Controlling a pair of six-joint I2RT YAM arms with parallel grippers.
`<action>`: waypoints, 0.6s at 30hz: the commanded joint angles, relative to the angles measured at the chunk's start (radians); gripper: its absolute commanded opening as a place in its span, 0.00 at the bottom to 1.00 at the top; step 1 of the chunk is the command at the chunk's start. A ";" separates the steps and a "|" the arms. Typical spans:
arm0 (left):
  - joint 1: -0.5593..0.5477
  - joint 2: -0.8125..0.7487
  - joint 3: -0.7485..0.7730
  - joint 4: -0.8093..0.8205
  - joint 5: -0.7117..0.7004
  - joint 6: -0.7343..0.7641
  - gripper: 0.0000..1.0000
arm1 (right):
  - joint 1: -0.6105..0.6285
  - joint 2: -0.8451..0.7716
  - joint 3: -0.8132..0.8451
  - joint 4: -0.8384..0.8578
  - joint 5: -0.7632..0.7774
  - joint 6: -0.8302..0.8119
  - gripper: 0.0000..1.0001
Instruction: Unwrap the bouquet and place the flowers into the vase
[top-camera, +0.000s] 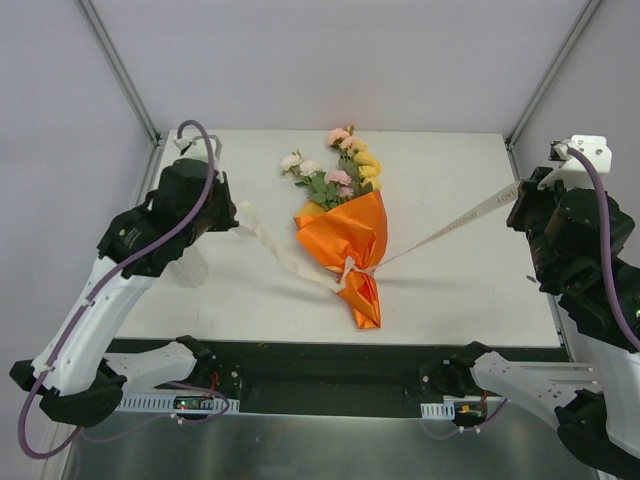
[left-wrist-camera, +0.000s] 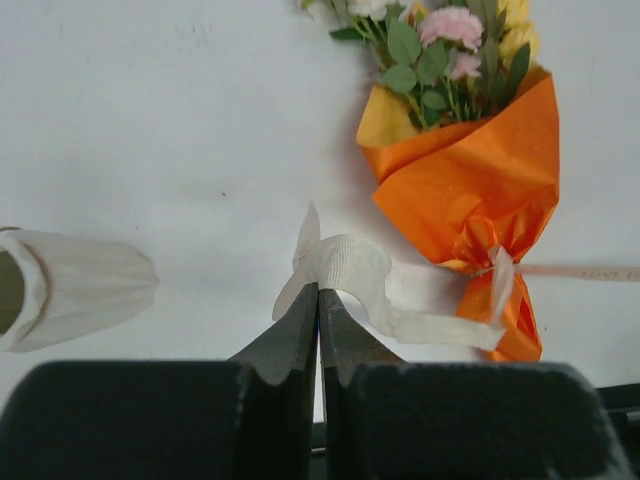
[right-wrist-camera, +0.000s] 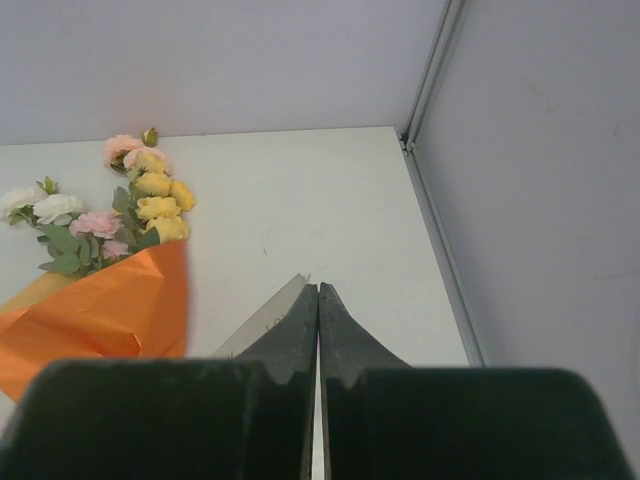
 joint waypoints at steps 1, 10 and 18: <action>-0.003 -0.040 0.061 -0.076 -0.098 0.014 0.00 | -0.004 -0.008 0.029 0.027 0.075 -0.050 0.01; -0.003 -0.043 0.040 -0.136 -0.105 -0.055 0.00 | -0.004 -0.057 -0.190 -0.042 0.038 0.144 0.01; -0.002 0.065 -0.042 -0.125 0.123 -0.095 0.00 | -0.042 -0.017 -0.465 -0.074 -0.147 0.312 0.01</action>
